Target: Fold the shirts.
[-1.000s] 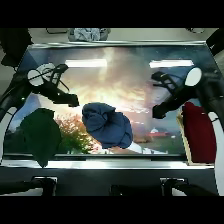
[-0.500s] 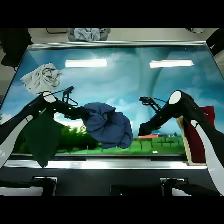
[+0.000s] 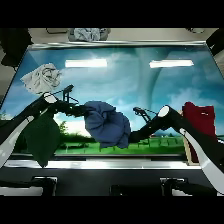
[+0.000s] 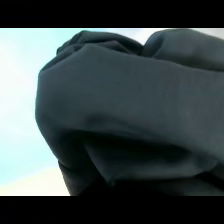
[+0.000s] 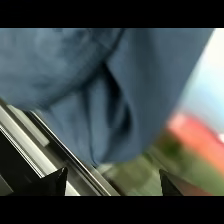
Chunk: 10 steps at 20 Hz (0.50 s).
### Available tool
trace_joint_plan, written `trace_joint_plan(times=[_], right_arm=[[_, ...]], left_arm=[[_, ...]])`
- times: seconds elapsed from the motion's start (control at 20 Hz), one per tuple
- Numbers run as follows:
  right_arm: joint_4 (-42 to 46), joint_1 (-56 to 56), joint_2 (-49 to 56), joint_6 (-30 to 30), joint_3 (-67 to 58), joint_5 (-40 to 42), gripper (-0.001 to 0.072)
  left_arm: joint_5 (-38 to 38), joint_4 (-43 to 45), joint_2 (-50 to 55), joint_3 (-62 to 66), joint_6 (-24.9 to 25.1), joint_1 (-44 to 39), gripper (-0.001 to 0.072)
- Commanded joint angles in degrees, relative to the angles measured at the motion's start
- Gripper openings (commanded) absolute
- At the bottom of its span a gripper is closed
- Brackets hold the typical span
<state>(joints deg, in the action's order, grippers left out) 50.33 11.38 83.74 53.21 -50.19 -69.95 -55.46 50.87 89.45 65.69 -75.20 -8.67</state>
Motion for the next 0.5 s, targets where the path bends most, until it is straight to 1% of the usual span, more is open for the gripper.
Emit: trace_joint_plan(times=[0.0, 0.05, 0.1, 0.15, 0.2, 0.25, 0.3, 0.45], right_arm=[[-3.67, 5.92, 1.33, 3.41, 1.16, 12.2, 0.0673], [-4.81, 6.67, 1.33, 4.22, 1.14, 13.53, 0.0666], [-5.99, 6.73, 1.31, 4.07, 1.14, 13.49, 0.0447], [-6.19, 6.62, 1.31, 4.13, 0.96, 12.52, 0.0041], [-6.71, 6.36, 1.14, 3.13, 0.5, 11.1, 0.0036], [-6.03, 6.01, 0.33, 0.83, -0.5, 9.05, 0.0036], [-4.04, 5.51, -1.38, -0.59, -2.19, 6.6, 0.0036], [7.69, 3.78, -11.5, -1.62, -12.07, -0.31, 0.0036]], left_arm=[[-1.05, -0.13, -1.9, 0.0, 0.46, 0.0, 0.0028], [-1.25, -0.13, -2.49, 0.0, 0.46, 0.0, 0.0028], [-1.31, -0.13, -3.08, 0.0, 0.42, 0.0, 0.0028], [-1.27, -0.13, -3.98, 0.02, 0.22, 0.02, 0.0028], [-1.29, -0.13, -5.16, 0.28, 0.26, 0.02, 0.0028], [-1.29, -0.11, -6.84, 1.01, 0.26, 0.02, 0.0028], [-1.29, -0.09, -8.85, 2.27, 0.28, 0.07, 0.0028], [-1.29, 1.73, -18.27, 10.08, 0.22, 0.09, 0.0027]])
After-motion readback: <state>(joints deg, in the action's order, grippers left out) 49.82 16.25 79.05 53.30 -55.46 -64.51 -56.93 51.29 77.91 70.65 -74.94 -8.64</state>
